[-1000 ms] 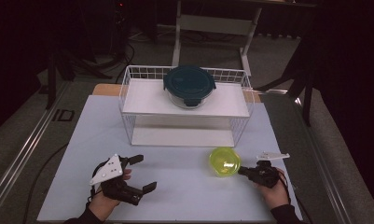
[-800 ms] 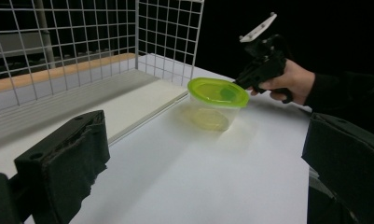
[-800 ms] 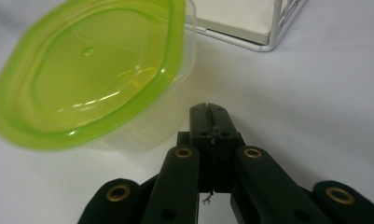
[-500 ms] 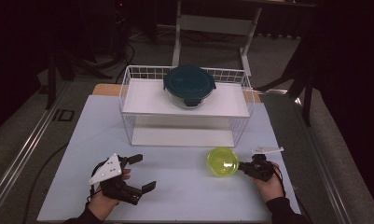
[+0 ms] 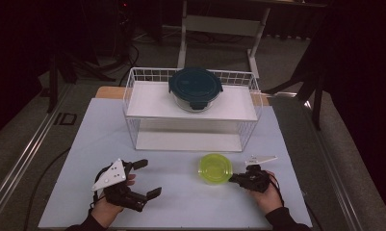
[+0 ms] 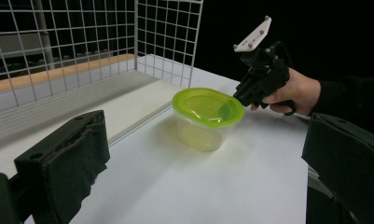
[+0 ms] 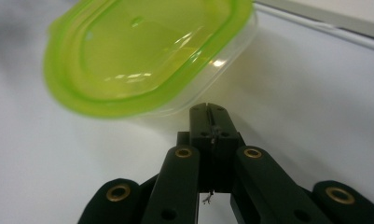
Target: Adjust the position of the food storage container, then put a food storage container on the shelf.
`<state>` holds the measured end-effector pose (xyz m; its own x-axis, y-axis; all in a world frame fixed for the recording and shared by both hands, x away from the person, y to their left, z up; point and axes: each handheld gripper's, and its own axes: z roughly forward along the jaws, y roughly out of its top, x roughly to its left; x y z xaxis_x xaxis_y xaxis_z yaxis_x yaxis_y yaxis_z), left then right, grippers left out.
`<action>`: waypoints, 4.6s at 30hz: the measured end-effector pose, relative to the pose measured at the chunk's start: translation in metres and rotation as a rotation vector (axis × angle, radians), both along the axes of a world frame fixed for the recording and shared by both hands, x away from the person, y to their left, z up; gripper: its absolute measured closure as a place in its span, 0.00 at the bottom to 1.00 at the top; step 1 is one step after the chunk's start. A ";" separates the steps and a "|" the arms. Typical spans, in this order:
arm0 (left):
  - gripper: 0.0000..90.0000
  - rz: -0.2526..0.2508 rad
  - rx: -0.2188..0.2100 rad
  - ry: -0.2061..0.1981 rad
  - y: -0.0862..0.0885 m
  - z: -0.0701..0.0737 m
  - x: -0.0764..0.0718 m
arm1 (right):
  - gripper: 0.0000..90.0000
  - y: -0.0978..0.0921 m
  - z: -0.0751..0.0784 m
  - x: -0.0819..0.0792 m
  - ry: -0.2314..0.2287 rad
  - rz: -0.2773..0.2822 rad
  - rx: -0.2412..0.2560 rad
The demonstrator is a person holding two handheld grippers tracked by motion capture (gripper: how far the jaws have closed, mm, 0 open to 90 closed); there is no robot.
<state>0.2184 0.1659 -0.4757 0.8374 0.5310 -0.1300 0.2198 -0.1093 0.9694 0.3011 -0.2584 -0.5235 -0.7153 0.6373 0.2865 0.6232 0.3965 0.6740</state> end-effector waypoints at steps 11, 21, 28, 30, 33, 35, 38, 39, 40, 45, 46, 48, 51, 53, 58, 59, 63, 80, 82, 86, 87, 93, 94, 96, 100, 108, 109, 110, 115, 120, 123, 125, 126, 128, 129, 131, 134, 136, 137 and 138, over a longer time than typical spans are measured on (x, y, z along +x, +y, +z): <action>0.00 -0.002 -0.001 0.003 0.000 -0.001 0.000 | 1.00 0.005 -0.004 0.013 0.024 -0.030 0.007; 0.00 -0.005 -0.003 0.004 -0.001 -0.001 -0.001 | 1.00 0.032 -0.004 0.020 0.021 0.015 0.006; 0.00 -0.003 -0.002 0.002 0.000 -0.001 -0.001 | 1.00 0.054 -0.005 0.025 0.026 0.047 0.010; 0.00 -0.004 0.000 0.000 0.000 0.000 -0.002 | 1.00 0.059 -0.005 0.025 0.023 0.056 0.012; 0.00 -0.004 -0.001 -0.001 0.000 0.000 -0.002 | 1.00 0.063 -0.006 0.025 0.026 0.066 0.009; 0.00 -0.004 0.000 -0.002 0.001 0.000 -0.002 | 1.00 0.067 -0.007 0.025 0.031 0.072 0.005; 0.00 -0.003 -0.001 -0.003 0.001 0.000 -0.002 | 1.00 0.072 -0.007 0.025 0.030 0.083 0.008; 0.00 -0.003 -0.001 -0.003 0.001 0.000 -0.002 | 1.00 0.072 -0.007 0.025 0.030 0.083 0.008; 0.00 -0.002 -0.001 -0.003 0.001 0.000 -0.002 | 1.00 0.074 -0.007 0.025 0.036 0.087 0.011; 0.00 -0.001 -0.005 -0.002 0.002 0.000 -0.001 | 1.00 0.080 -0.007 0.023 0.033 0.100 0.010; 0.00 -0.001 -0.001 -0.003 0.001 0.000 -0.002 | 1.00 0.081 -0.007 0.023 0.032 0.105 0.011; 0.00 -0.002 -0.002 -0.002 0.001 0.000 -0.002 | 1.00 0.083 -0.007 0.022 0.034 0.108 0.012; 0.00 -0.001 0.000 -0.002 0.001 0.000 -0.002 | 1.00 0.084 -0.007 0.022 0.033 0.109 0.010; 0.00 0.000 -0.003 -0.002 0.002 0.000 -0.002 | 1.00 0.085 -0.007 0.022 0.036 0.111 0.012; 0.00 -0.003 -0.005 -0.001 0.002 0.001 -0.002 | 1.00 0.078 -0.004 0.021 0.015 0.098 0.003; 0.00 -0.003 -0.005 -0.001 0.002 0.001 -0.002 | 1.00 0.078 -0.004 0.021 0.015 0.098 0.003; 0.00 -0.026 0.002 0.013 0.001 0.001 -0.002 | 0.96 0.065 0.004 0.017 -0.020 0.071 -0.003; 0.00 -0.036 0.035 0.058 -0.005 0.009 0.006 | 0.57 0.038 0.047 -0.018 -0.169 0.007 0.065; 0.03 -0.059 0.023 0.092 -0.008 0.013 0.012 | 0.41 0.039 0.055 -0.025 -0.192 -0.011 0.094; 0.03 -0.096 0.004 0.120 -0.011 0.019 0.020 | 0.22 0.039 0.062 -0.029 -0.184 -0.014 0.143; 0.03 -0.096 0.004 0.120 -0.011 0.019 0.020 | 0.22 0.039 0.062 -0.029 -0.184 -0.014 0.143; 0.03 -0.113 0.012 0.205 -0.014 0.020 0.037 | 0.16 0.040 0.067 -0.028 -0.183 -0.023 0.194; 0.03 -0.099 0.017 0.254 -0.015 0.017 0.043 | 0.16 0.041 0.069 -0.026 -0.194 -0.025 0.197; 0.03 -0.099 0.017 0.254 -0.015 0.017 0.043 | 0.16 0.042 0.069 -0.026 -0.202 -0.022 0.195; 0.05 -0.055 -0.022 0.411 -0.016 0.003 0.061 | 0.16 0.048 0.069 -0.022 -0.175 -0.025 0.190; 0.17 0.040 -0.031 0.627 -0.023 -0.013 0.079 | 0.15 0.063 0.063 -0.014 -0.104 -0.091 0.161; 0.19 0.053 -0.025 0.658 -0.024 -0.015 0.081 | 0.15 0.065 0.061 -0.012 -0.072 -0.091 0.169; 0.22 0.054 -0.026 0.680 -0.025 -0.017 0.082 | 0.16 0.066 0.059 -0.010 -0.045 -0.096 0.174; 0.42 0.065 -0.033 0.746 -0.028 -0.027 0.088 | 0.27 0.068 0.051 -0.001 0.061 -0.135 0.185; 0.55 0.071 -0.054 0.814 -0.028 -0.034 0.092 | 0.42 0.071 0.045 0.004 0.126 -0.155 0.184; 0.63 0.063 -0.049 0.847 -0.031 -0.037 0.093 | 0.53 0.074 0.037 0.009 0.187 -0.193 0.169; 0.68 0.057 -0.047 0.863 -0.031 -0.038 0.093 | 0.55 0.075 0.033 0.011 0.223 -0.202 0.172; 0.70 0.054 -0.045 0.867 -0.031 -0.039 0.093 | 0.58 0.076 0.032 0.011 0.233 -0.204 0.168; 0.74 0.049 -0.043 0.873 -0.032 -0.040 0.093 | 0.64 0.078 0.031 0.010 0.251 -0.209 0.167; 0.76 0.041 -0.045 0.877 -0.032 -0.040 0.093 | 0.66 0.079 0.030 0.010 0.260 -0.204 0.164; 0.78 0.039 -0.051 0.878 -0.034 -0.039 0.092 | 0.69 0.080 0.029 0.010 0.278 -0.208 0.170; 0.82 0.029 -0.041 0.878 -0.035 -0.038 0.091 | 0.77 0.081 0.028 0.011 0.311 -0.208 0.185; 0.83 0.018 -0.035 0.876 -0.036 -0.037 0.090 | 0.80 0.082 0.028 0.011 0.327 -0.210 0.192; 0.84 0.017 -0.030 0.876 -0.037 -0.036 0.089 | 0.80 0.082 0.027 0.010 0.328 -0.210 0.193; 0.84 0.007 -0.034 0.882 -0.037 -0.036 0.088 | 0.81 0.082 0.027 0.010 0.335 -0.209 0.196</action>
